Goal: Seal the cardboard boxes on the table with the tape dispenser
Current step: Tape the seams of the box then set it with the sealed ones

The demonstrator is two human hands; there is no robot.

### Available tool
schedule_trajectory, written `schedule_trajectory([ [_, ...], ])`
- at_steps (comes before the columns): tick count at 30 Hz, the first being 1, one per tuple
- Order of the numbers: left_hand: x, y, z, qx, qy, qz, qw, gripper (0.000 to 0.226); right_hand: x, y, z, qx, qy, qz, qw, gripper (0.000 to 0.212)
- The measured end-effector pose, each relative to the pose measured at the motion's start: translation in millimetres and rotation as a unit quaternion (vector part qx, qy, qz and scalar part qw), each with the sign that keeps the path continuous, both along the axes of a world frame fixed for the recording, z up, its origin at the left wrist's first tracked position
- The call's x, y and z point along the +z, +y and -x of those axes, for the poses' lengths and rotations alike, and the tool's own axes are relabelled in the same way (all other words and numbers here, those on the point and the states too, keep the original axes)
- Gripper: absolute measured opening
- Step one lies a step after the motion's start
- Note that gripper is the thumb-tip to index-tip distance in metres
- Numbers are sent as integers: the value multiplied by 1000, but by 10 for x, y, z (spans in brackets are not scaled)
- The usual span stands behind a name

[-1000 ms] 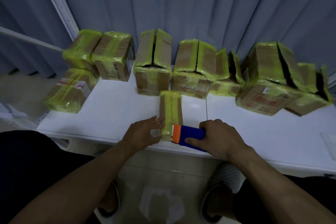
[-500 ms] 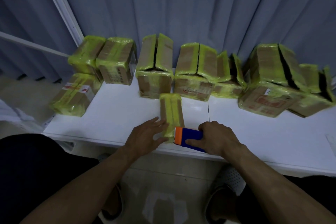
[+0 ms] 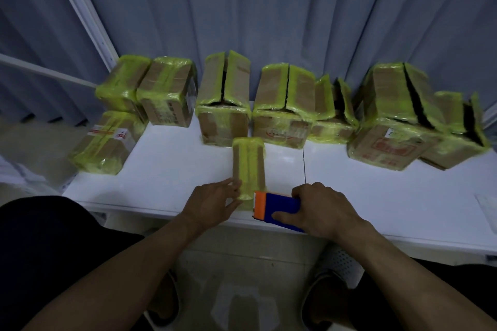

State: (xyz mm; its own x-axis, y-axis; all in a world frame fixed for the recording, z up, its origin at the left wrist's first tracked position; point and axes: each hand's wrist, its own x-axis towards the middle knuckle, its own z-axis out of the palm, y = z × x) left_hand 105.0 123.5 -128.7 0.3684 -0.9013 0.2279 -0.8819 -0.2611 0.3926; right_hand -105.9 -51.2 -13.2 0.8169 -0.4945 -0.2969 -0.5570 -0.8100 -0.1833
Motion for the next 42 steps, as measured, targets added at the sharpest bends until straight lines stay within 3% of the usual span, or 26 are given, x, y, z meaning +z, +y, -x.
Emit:
schedule_trajectory([
  [5, 78, 7, -13, -13, 22, -12, 1000, 28, 36, -92, 156, -19, 8, 31, 999, 56],
  [11, 91, 75, 3, -29, 7, -35, 999, 51, -105, -126, 61, -17, 7, 20, 1000, 60],
  [14, 148, 69, 27, -58, -49, -57, 995, 62, -192, -110, -18, -19, 13, 12, 1000, 59],
  [17, 104, 25, 94, -25, -45, -79, 995, 53, -230, -125, -72, -20, 17, 6, 1000, 58],
  [22, 2, 20, 112, -64, -10, -28, 998, 52, -264, -163, -93, -20, 31, 16, 999, 56],
  [27, 40, -12, 167, -83, -60, 15, 995, 51, -305, -176, -119, -21, 29, 6, 999, 58],
  [32, 63, 2, 135, -75, -92, -11, 993, 53, -317, -88, -166, -15, 12, -24, 1000, 55],
  [37, -54, 75, -7, -74, -64, 7, 995, 64, -318, 26, -197, -12, -6, -44, 999, 54],
  [42, -112, 90, -137, -91, -43, 33, 994, 55, -198, 58, -77, -14, -36, -66, 997, 56],
])
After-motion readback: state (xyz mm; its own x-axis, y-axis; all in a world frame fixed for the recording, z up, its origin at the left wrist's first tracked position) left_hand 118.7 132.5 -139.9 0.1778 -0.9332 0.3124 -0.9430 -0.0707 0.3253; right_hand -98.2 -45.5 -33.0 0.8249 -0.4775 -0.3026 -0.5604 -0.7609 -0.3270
